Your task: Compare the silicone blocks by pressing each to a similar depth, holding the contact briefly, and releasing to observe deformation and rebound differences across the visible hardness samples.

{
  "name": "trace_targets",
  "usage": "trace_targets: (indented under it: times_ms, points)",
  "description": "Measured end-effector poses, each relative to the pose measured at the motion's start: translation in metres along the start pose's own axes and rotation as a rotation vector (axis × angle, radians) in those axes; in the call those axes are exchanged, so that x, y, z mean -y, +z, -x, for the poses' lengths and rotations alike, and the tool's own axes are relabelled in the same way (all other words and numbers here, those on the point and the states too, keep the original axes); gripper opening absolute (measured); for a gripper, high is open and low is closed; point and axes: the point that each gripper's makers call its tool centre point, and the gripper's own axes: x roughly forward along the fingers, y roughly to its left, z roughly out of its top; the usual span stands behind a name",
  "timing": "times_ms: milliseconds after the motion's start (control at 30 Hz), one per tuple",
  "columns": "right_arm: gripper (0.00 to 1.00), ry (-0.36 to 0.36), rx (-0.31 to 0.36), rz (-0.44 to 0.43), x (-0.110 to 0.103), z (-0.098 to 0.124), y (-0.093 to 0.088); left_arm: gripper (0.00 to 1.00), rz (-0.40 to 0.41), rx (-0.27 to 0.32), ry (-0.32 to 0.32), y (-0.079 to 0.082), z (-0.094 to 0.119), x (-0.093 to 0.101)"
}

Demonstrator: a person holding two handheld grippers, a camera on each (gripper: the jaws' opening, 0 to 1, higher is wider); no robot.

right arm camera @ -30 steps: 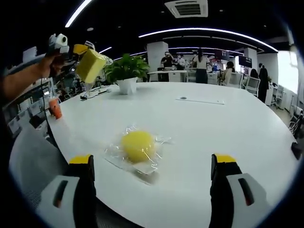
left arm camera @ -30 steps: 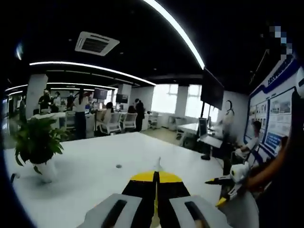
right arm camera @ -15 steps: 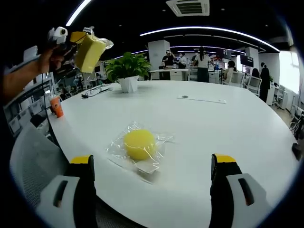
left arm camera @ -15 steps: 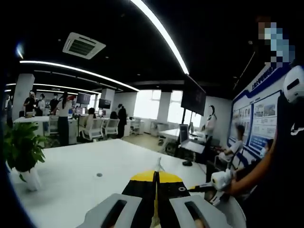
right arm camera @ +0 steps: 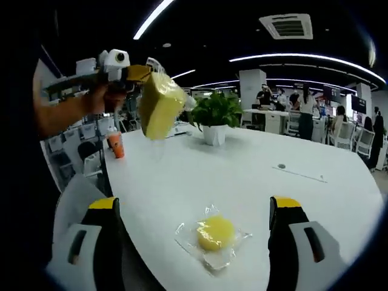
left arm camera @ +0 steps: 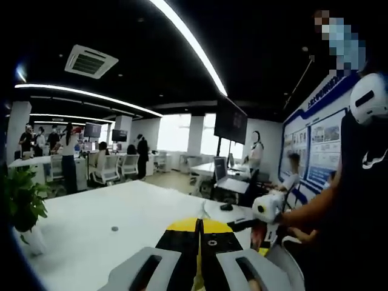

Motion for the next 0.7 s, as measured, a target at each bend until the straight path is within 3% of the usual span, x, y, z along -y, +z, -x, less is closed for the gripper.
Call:
trace_targets:
  times_ms: [267,333,467,700]
  points:
    - [0.96,0.176,0.122,-0.080,-0.018,-0.002,0.066,0.00,0.020,0.025,-0.052,0.005,-0.002,0.015]
    - [0.96,0.170,0.136,-0.060,-0.017,-0.003,0.074,0.00,0.017,0.028,-0.055,0.007,-0.003,0.016]
    - [0.96,0.228,0.154,-0.063,-0.026,-0.009,0.087,0.00,0.024,0.044,-0.064,0.011,-0.004,0.020]
    - [0.96,0.283,0.178,-0.071,-0.040,-0.019,0.096,0.00,0.022,0.053,-0.077,0.013,-0.005,0.029]
